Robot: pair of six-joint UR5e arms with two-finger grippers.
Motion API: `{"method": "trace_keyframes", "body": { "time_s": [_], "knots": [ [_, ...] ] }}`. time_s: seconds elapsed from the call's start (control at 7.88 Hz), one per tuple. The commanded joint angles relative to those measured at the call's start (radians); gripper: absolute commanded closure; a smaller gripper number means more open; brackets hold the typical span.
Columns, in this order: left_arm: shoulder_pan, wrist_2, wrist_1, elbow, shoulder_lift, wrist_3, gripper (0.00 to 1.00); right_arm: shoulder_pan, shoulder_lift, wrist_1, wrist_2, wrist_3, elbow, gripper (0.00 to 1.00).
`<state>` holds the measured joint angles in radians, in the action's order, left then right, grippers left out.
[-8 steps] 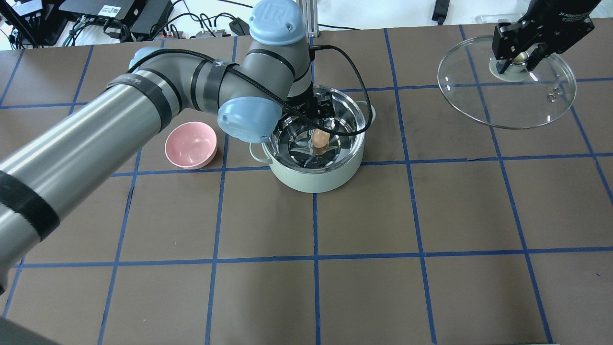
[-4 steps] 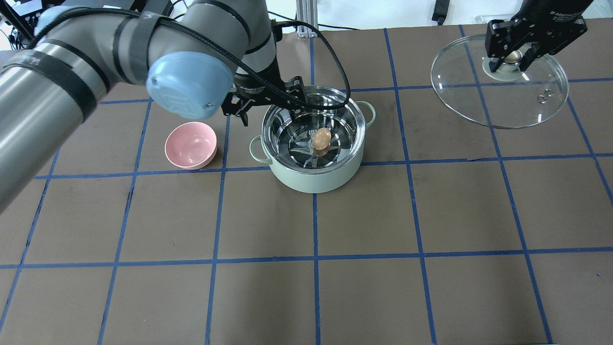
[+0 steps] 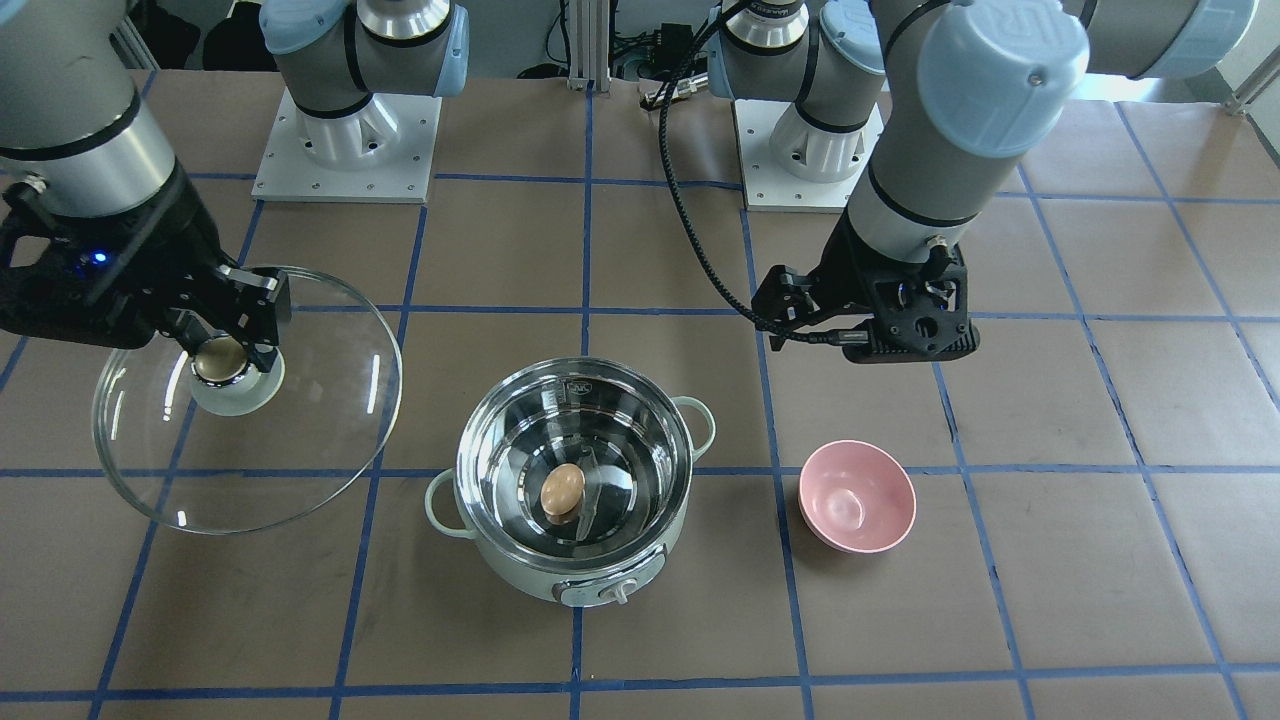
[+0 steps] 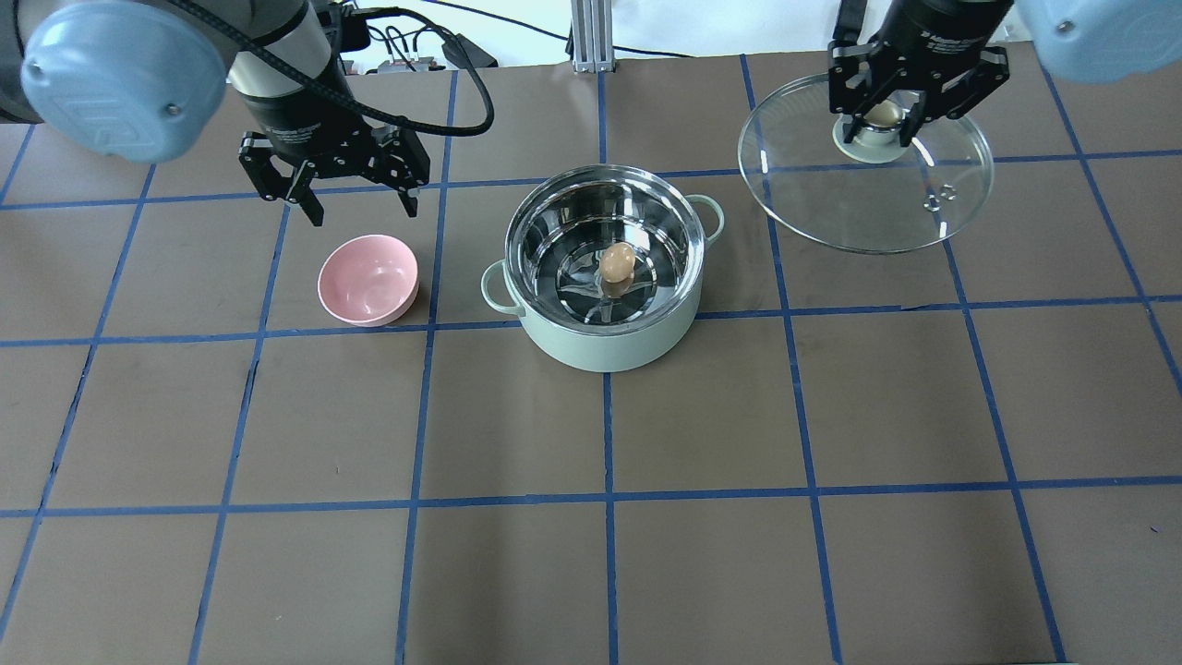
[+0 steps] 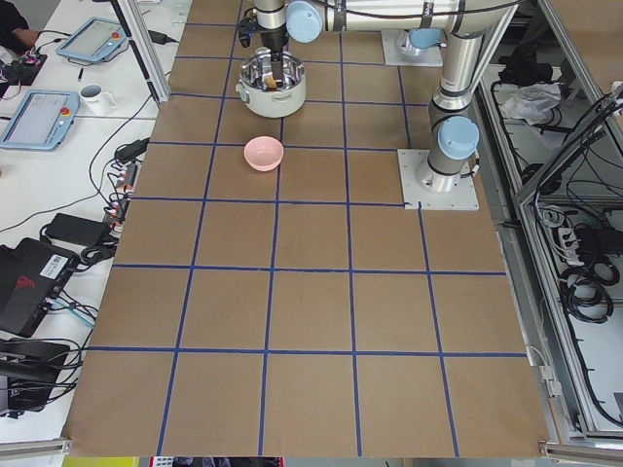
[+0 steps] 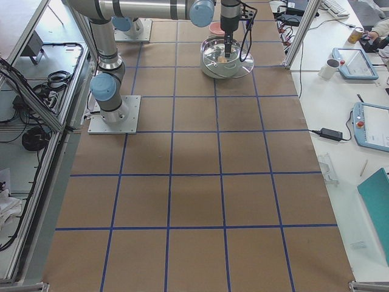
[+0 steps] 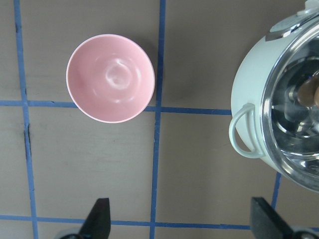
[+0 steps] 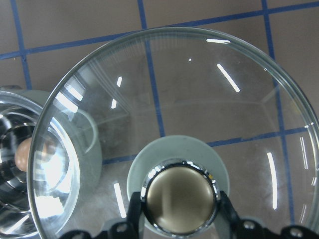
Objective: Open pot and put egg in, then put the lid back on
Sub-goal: 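Carry the glass lid back over the pot with the right gripper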
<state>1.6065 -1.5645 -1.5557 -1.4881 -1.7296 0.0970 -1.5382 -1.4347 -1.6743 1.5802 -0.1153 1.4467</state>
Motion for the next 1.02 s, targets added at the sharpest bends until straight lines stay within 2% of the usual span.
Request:
{"method": "trace_keyframes", "body": {
  "time_s": [0.0,0.38,0.89],
  "knots": [
    [-0.014,-0.003,-0.065,0.003,0.06,-0.014,0.0,-0.179,0.078,-0.059,0.006,-0.269,-0.031,0.97],
    [0.016,-0.011,-0.081,0.015,0.091,-0.014,0.0,-0.336,0.186,-0.157,0.03,-0.481,-0.063,0.97],
    [0.021,-0.003,-0.081,0.015,0.102,-0.016,0.0,-0.436,0.267,-0.237,0.032,-0.624,-0.057,0.98]
  ]
}}
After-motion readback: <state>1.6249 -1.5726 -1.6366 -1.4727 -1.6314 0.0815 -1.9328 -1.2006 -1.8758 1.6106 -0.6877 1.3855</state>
